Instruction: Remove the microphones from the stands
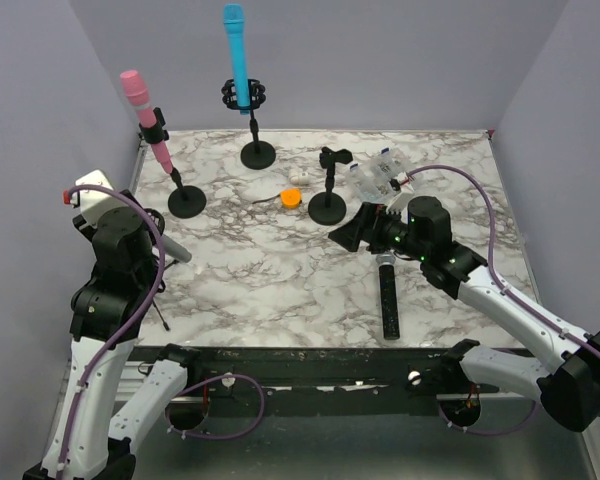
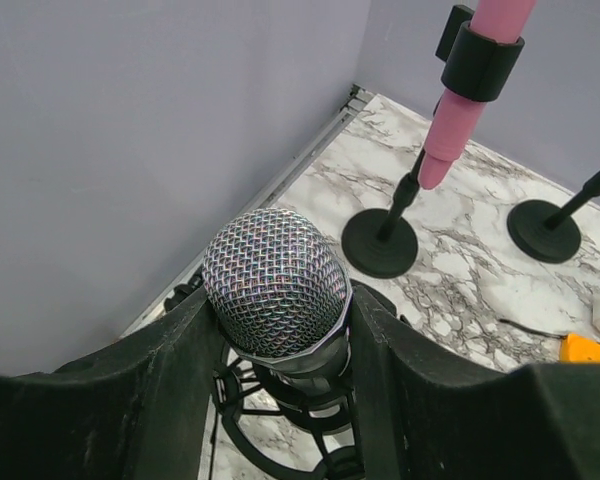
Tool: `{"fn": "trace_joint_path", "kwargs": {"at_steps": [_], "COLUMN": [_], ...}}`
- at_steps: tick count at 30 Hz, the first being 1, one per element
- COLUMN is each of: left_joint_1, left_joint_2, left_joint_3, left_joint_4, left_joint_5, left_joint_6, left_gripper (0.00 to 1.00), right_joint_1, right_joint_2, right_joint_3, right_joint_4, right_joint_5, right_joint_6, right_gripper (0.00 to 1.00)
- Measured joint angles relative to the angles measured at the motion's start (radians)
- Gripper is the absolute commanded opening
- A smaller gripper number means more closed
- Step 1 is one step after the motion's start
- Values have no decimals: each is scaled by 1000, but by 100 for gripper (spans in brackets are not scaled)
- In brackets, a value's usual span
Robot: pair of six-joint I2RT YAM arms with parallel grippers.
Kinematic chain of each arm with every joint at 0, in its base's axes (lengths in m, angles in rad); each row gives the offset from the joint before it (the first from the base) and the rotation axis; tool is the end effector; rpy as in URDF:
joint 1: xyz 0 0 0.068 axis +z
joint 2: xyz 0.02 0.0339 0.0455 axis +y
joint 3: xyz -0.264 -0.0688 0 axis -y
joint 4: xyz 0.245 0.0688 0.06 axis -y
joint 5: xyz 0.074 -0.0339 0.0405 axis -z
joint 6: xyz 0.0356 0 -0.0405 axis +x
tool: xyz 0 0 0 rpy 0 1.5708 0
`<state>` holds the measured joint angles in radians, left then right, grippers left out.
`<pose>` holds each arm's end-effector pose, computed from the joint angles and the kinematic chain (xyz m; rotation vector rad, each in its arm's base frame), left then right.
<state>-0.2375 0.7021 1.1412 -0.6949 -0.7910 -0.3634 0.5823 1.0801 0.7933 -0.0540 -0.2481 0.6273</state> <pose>0.1134 -0.0014 0.4174 -0.6436 1.6362 0.2850 0.2038 0.1447 0.2983 -0.1336 2.0411 1.0274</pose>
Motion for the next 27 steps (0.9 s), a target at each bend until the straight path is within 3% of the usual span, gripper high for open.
{"fn": "trace_joint_path", "kwargs": {"at_steps": [13, 19, 23, 27], "left_joint_1": [0, 0, 0, 0], "left_joint_2": [7, 19, 37, 72], "left_joint_3": [154, 314, 405, 510], "left_joint_4": [131, 201, 253, 247], "left_joint_5": [-92, -112, -120, -124], "left_joint_6": [308, 420, 478, 473], "left_gripper": [7, 6, 0, 0], "right_joint_1": [0, 0, 0, 0], "right_joint_2": [0, 13, 21, 25], "right_joint_3": [0, 0, -2, -3], "right_joint_4": [0, 8, 8, 12], "right_joint_5": [0, -2, -4, -8], "right_joint_6": [1, 8, 12, 11], "right_gripper": [100, 100, 100, 100]}}
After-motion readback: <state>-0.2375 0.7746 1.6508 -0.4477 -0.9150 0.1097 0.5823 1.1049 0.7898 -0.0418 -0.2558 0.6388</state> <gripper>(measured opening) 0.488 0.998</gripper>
